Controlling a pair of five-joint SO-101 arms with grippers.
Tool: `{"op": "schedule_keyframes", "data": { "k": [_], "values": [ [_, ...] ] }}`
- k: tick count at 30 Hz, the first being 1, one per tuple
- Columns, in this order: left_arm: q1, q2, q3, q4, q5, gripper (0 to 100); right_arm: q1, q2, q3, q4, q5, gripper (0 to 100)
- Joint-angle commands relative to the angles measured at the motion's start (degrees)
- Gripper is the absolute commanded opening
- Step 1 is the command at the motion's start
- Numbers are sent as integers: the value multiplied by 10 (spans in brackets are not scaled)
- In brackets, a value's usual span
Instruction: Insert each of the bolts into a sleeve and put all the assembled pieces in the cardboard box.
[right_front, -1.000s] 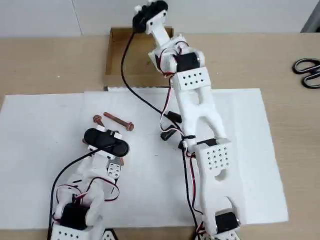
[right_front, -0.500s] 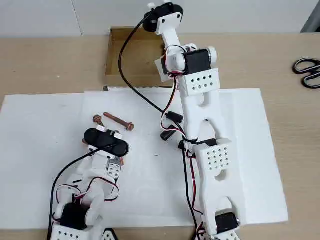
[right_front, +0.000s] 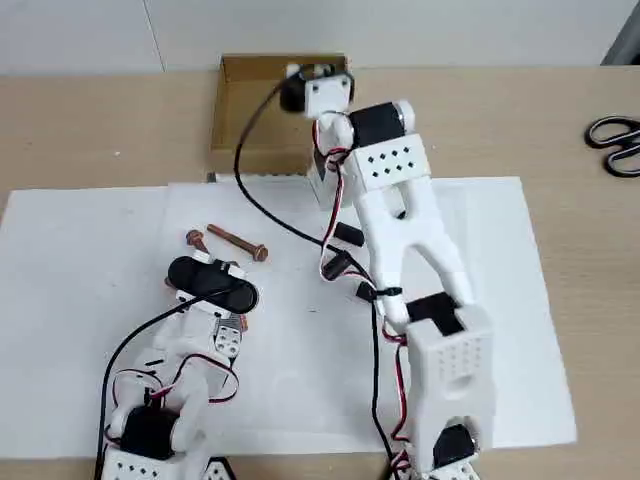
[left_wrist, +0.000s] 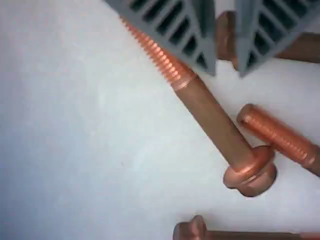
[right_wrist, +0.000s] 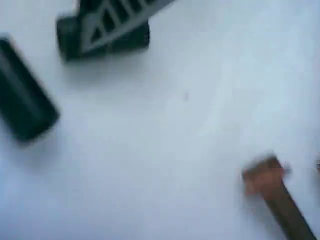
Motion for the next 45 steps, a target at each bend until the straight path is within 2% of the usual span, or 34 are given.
{"op": "schedule_keyframes", "data": {
  "k": [1, 8, 16, 45],
  "values": [
    [3, -4, -1, -11, -2, 19, 10, -49, 33, 3, 41, 167],
    [3, -4, -1, -11, -2, 19, 27, -47, 35, 2, 228, 168],
    [3, -4, 0, -11, -2, 18, 25, 12, 34, 0, 315, 169],
    [3, -4, 0, -11, -2, 18, 16, 173, 33, -95, 320, 154]
  ]
}}
